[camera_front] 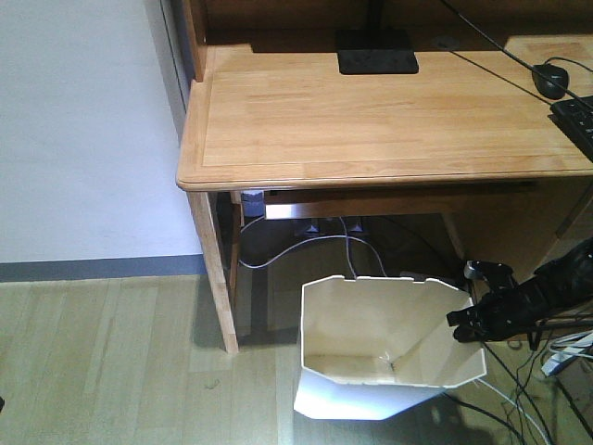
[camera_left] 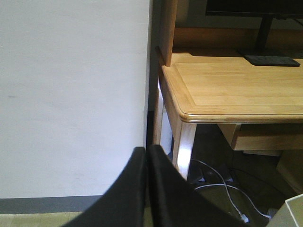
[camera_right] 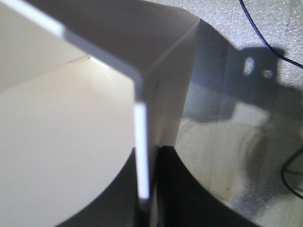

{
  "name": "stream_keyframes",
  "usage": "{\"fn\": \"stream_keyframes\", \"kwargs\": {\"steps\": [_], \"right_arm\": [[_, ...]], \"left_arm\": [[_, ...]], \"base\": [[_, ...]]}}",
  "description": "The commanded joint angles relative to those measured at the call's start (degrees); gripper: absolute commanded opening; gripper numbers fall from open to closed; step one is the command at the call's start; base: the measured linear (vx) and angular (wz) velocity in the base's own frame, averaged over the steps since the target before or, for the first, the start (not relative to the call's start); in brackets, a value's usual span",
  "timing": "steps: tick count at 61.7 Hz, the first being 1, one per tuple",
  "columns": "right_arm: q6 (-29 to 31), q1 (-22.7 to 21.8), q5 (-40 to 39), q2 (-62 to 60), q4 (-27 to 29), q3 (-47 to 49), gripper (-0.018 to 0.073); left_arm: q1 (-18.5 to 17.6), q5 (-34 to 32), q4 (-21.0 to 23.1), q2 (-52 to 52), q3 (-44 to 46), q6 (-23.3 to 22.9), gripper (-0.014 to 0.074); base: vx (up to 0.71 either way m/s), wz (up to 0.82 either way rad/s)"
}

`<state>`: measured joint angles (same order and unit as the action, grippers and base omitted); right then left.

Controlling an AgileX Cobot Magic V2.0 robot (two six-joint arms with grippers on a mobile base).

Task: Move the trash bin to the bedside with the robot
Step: 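Close the right gripper on the bin rim and lift it slightly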

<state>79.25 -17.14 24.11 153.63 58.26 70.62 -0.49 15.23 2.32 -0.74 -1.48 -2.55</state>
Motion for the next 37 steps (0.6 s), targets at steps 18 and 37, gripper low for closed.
{"fn": "stream_keyframes", "kwargs": {"steps": [18,37], "right_arm": [[6.67,-0.16,12.23,-19.24,6.39,-11.99,-0.0005],[5.77,-0.16,13.22,-21.50,6.11,-13.34,-0.0005]], "left_arm": [[-0.36,-3.96,0.25,-0.81,-1.07,-0.32,-0.0006],[-0.36,-3.96,0.25,-0.81,-1.07,-0.32,-0.0006]], "base": [[0.00,0.00],[0.00,0.00]]}}
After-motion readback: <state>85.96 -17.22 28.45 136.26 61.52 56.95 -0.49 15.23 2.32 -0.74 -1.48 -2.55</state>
